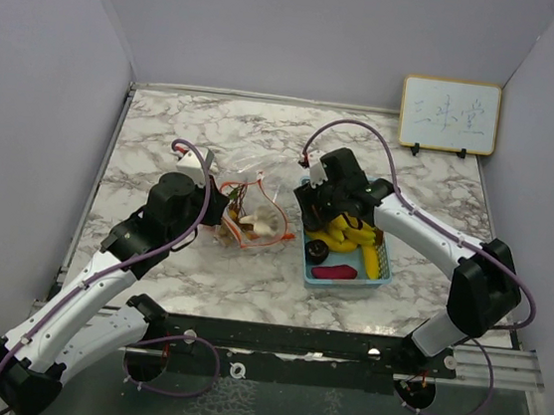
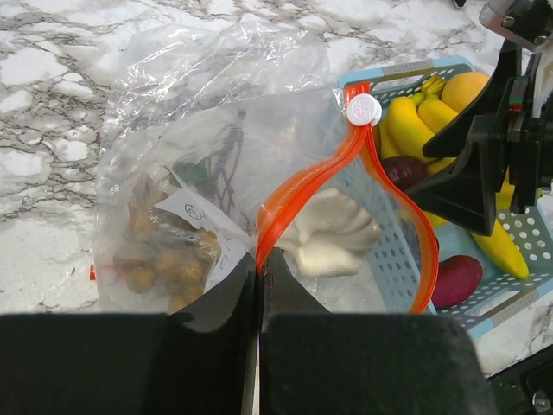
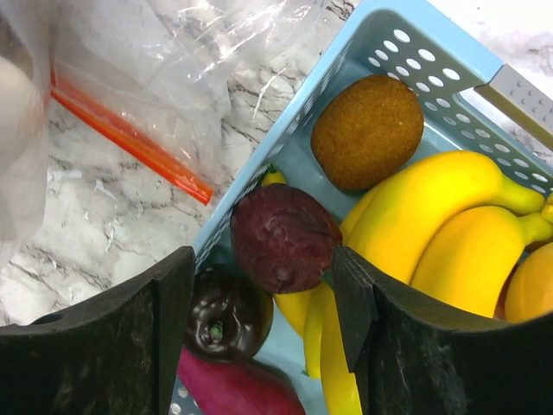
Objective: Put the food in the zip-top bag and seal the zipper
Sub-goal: Pick up the fake fruit from the bin.
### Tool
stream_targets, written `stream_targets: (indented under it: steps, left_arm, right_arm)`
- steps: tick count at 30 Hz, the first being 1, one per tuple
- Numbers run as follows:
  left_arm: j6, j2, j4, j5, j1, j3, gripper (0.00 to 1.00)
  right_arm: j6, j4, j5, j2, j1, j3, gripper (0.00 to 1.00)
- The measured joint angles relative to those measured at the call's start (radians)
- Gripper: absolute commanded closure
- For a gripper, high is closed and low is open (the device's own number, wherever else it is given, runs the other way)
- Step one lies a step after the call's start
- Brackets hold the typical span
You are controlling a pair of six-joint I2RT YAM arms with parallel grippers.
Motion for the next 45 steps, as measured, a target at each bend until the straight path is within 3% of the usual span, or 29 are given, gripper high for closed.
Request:
stream_targets:
  steps: [9,22,25,28,31,39,45]
  left_arm:
    - [0.006,-0.007,0.000,0.000,0.000,-0.005,1.00]
    - [0.015,-0.006,0.001,0.000,0.000,-0.005,1.00]
    - [0.018,-0.006,0.000,0.000,0.000,-0.005,1.00]
    - [0.020,-0.006,0.000,0.000,0.000,-0.005,1.00]
    - [0.021,-0.005,0.000,0.000,0.000,-0.005,1.00]
    - [0.021,-0.005,0.000,0.000,0.000,-0.005,1.00]
    - [0.020,-0.001,0.000,0.000,0.000,-0.005,1.00]
  right_arm:
    - [-0.138,-0.032,-0.014,-0.030,0.000,0.000,0.37]
    - [-0.286,-0.031,-0.047,0.085,0.000,0.019,0.39]
    - [-0.295,-0.031,-0.055,0.102,0.000,0.020,0.48]
    - [-0.295,-0.031,-0.055,0.102,-0.001,0.021,0.75]
    - [-0.285,-0.039,-0.045,0.102,-0.001,0.029,0.91]
    - [-0.232,-0.086,-0.019,0.051,-0.001,0.047,0.96]
    - [-0.194,-0.078,-0.065,-0.170,-0.001,0.064,0.97]
